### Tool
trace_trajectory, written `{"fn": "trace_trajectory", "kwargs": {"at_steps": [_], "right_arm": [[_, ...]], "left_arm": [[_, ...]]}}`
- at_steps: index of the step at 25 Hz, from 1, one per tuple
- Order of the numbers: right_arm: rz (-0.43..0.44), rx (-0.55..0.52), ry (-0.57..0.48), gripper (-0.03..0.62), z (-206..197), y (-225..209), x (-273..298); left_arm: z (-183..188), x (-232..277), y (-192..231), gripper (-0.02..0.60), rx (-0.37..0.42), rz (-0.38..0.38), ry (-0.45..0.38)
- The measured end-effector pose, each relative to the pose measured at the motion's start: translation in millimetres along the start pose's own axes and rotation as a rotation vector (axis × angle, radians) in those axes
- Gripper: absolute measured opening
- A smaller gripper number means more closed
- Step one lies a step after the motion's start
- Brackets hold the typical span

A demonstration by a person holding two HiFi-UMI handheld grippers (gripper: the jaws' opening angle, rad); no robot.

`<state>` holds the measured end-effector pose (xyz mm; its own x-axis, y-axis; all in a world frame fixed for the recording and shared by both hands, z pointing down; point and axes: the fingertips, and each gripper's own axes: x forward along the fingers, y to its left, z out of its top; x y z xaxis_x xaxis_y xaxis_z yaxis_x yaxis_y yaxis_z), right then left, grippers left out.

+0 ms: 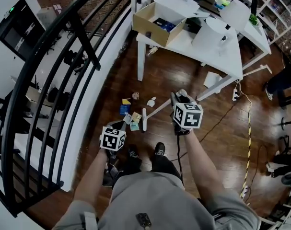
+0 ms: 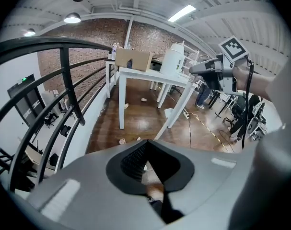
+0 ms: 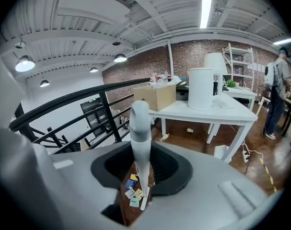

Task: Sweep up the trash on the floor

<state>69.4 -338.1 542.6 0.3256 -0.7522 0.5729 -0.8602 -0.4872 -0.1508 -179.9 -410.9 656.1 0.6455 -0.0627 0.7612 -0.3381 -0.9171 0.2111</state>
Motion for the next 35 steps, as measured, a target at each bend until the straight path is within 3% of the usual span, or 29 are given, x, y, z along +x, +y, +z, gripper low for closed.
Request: {"fn": "trace_trajectory", "kwargs": {"at_steps": [9, 14, 18, 27, 35], "right_arm": [[0.117, -0.021, -0.026, 0.098, 40.8, -96.0, -30.3], [0.100, -0.049, -0.060, 0.098, 68.4, -149.4, -38.7], [0.049, -0.073, -0.061, 0.098, 78.6, -180.8, -26.6], [-0.080, -0.113, -0.096, 0.098, 111.1, -217.8, 15.9], [-0.030, -0.193, -0.128, 0.098, 120.7, -180.8, 64.3]], "left_arm": [[27.2, 47.8, -62.8, 0.006, -0.035, 0.067, 0.012], [53.2, 63.4, -102.9, 0.006, -0.008, 0.075, -0.005], [63.3, 65.3, -108.8, 0.006, -0.027, 0.085, -0.021], [62.4, 61.4, -80.1, 0.006, -0.071, 0.103, -0.016], [58.3, 60.7, -58.4, 0.006, -0.114, 0.125, -0.009]]}}
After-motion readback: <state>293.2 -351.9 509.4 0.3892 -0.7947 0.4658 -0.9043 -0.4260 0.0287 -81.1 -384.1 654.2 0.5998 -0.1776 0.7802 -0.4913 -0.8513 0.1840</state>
